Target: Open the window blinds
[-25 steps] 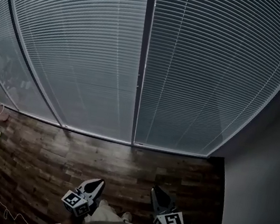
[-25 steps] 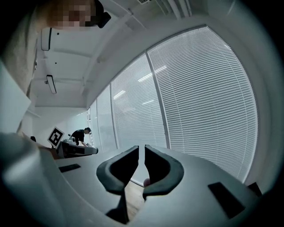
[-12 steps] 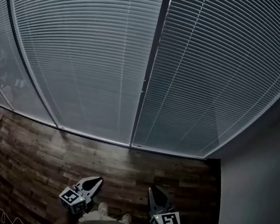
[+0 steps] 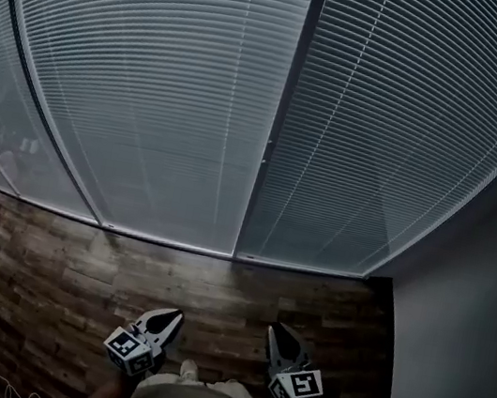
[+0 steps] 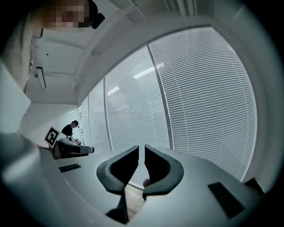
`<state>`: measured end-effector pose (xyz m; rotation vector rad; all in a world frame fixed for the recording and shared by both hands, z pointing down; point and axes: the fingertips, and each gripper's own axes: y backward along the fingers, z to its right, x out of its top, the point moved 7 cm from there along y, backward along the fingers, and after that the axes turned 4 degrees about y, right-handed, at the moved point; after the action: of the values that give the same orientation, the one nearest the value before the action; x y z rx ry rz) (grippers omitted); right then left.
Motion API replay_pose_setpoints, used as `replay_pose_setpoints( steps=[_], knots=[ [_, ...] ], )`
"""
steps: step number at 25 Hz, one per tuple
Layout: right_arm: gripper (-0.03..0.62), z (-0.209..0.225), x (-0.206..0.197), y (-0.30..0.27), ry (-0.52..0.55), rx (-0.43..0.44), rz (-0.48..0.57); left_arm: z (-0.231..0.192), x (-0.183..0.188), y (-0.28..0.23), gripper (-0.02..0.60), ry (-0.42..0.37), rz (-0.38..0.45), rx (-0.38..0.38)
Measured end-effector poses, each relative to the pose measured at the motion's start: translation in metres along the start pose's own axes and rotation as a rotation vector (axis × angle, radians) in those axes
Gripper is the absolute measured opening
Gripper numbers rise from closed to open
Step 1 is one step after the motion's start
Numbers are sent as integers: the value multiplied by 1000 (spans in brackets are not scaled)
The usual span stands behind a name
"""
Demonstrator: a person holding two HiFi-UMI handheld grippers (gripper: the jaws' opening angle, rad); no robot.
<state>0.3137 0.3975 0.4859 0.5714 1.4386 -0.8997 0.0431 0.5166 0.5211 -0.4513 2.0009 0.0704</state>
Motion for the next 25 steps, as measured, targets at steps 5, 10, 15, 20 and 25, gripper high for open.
replay_pose_setpoints(
  steps=[5, 10, 15, 20, 25],
  knots=[
    [29, -12, -10, -19, -3, -16, 6, -26, -4, 9, 14, 18, -12, -1],
    [29, -4, -23, -32, -25, -25, 1, -38, -4, 6, 14, 2, -17, 0],
    [29, 2, -14, -41, -16, 0, 4, -44, 3, 3, 14, -7, -22, 46],
    [29, 26, -8, -52, -13, 25, 3, -35, 10, -22, 14, 10, -15, 86],
    [29, 62, 7, -63, -12, 43, 8, -27, 17, -57, 14, -2, -19, 95]
  ],
)
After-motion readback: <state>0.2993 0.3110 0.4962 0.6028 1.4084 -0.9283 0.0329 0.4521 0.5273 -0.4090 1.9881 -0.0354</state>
